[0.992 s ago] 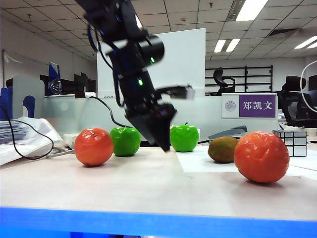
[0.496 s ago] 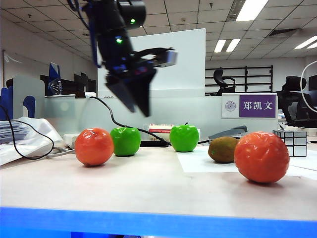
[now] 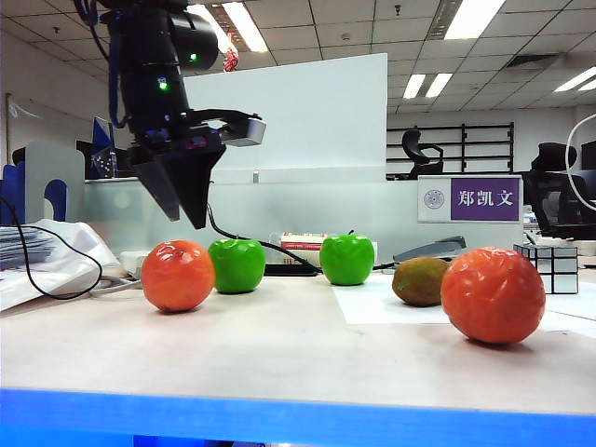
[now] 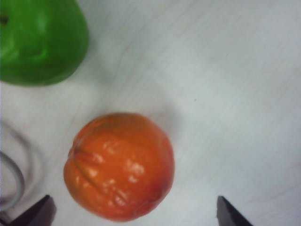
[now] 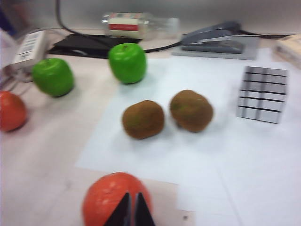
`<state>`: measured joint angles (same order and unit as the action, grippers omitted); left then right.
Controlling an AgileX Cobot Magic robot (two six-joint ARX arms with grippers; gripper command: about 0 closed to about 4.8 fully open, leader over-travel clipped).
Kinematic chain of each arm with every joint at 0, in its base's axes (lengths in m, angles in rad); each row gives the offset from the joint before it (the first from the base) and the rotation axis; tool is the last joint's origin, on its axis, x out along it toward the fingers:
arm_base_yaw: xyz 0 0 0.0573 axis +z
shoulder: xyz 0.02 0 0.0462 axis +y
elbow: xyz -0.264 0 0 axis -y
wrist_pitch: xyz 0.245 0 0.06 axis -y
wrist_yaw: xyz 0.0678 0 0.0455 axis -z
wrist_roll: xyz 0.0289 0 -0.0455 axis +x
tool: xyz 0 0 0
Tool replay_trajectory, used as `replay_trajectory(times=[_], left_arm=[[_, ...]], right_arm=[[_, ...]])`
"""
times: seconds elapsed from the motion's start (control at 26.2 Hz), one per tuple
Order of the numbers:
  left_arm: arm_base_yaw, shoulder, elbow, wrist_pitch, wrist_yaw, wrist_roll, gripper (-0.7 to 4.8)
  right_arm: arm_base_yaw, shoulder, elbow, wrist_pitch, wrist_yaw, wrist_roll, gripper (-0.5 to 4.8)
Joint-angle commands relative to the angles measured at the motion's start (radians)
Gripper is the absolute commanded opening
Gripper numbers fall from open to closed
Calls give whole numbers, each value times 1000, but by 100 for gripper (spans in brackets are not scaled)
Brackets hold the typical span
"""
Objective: Put the same fruits together.
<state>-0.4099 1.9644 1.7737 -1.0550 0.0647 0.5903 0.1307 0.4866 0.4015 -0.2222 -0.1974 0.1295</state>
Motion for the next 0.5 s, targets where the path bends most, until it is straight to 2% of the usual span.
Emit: replay_trajectory(times=[0.04, 0.15, 0.5], left_arm=[[13, -9, 3, -23, 10, -4, 479], [13, -9, 3, -60, 11, -3, 479], [13, -8, 3, -63, 8, 4, 479]], right_arm=[[2, 5, 5, 26, -73, -4, 22], [2, 7, 5, 31, -121, -3, 22], [3, 53, 5, 72, -275, -3, 22]])
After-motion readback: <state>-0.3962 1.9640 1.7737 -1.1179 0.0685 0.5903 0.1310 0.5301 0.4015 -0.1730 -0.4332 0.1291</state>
